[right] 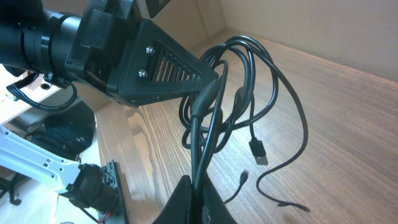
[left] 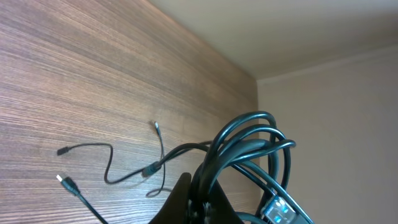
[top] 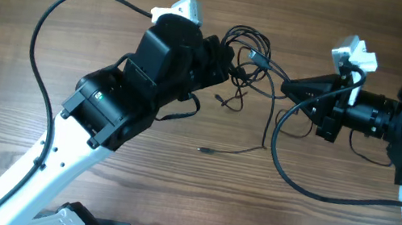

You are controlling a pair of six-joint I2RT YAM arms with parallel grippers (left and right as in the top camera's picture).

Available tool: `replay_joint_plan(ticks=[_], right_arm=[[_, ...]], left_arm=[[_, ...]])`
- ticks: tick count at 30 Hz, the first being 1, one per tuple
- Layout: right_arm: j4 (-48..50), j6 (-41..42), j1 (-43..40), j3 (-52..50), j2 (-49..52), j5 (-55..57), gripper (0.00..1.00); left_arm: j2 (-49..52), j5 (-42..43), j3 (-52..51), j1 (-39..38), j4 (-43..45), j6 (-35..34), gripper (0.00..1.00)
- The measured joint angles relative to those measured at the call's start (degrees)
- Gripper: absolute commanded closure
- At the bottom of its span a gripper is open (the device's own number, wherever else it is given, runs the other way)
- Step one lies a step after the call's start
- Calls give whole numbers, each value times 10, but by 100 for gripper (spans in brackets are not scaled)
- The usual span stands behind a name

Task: Untangle cables

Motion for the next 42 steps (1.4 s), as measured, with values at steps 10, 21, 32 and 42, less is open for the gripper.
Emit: replay_joint_plan(ticks=[10, 21, 32, 42], right_arm=[[29, 94, 0, 0, 0, 91, 22], [23, 126, -1, 0, 0, 158, 11], [7, 87, -1, 0, -1, 155, 13], [-13, 179, -1, 0, -1, 316, 13]], left_arm=[[0, -28, 0, 9, 0, 68, 96], [0, 113, 0, 10, 94, 272, 96], [0, 240, 0, 10, 99, 463, 96], [0, 313, 0, 11, 74, 593, 96]])
